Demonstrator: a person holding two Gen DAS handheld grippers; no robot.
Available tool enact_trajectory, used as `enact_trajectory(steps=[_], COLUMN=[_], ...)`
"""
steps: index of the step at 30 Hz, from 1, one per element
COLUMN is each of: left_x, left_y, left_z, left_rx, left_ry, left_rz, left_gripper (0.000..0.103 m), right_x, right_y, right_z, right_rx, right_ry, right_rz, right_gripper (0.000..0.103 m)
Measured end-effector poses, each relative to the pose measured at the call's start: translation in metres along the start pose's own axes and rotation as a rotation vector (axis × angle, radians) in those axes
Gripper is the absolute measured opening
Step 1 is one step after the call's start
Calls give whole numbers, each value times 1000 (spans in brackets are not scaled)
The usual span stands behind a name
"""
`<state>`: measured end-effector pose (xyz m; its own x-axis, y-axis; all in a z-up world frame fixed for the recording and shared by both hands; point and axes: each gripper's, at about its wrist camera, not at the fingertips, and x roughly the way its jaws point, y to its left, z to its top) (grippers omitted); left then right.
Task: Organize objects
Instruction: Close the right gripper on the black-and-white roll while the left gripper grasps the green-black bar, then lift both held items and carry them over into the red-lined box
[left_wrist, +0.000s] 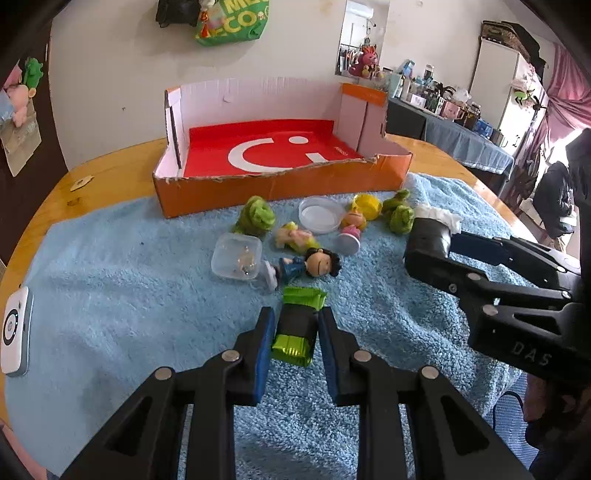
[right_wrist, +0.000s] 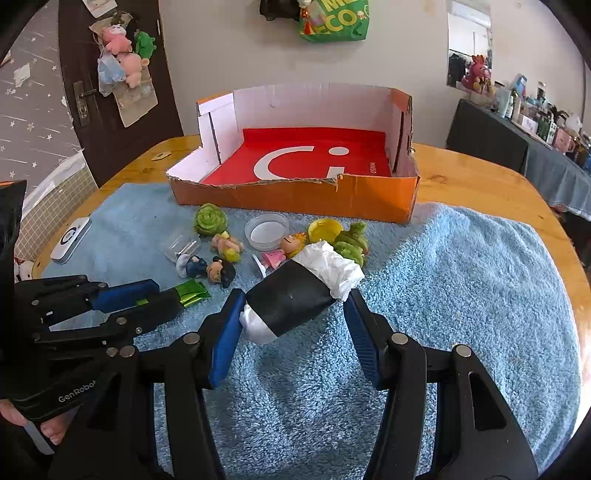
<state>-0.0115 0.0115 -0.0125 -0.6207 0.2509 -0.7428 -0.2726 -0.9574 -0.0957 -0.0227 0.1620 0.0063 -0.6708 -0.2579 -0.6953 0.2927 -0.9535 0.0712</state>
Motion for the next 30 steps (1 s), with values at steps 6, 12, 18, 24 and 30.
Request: enact_trajectory(steps=[6,12,18,24,30], left_x=[-14,-22,-31,-32,-30], left_y=[-3,-5,-3,1,4], left_z=[4,8,16,28,43], left_rx=[13,17,13,1,4], left_ry=[-44,-66,-91,-108,-122], left_rz=[3,-1,0,11,9], left_gripper=[24,24,24,24,24], right_x=[-2,-5,-8,-11,-12], right_y=[0,2,3,6,6], right_z=[1,3,6,16,29], right_rx=[2,1,-1,-8,-16], right_ry=[-7,-16,-19,-35,-46], right_rz=[7,18,26,38,46], right_gripper=[53,53,53,53,53])
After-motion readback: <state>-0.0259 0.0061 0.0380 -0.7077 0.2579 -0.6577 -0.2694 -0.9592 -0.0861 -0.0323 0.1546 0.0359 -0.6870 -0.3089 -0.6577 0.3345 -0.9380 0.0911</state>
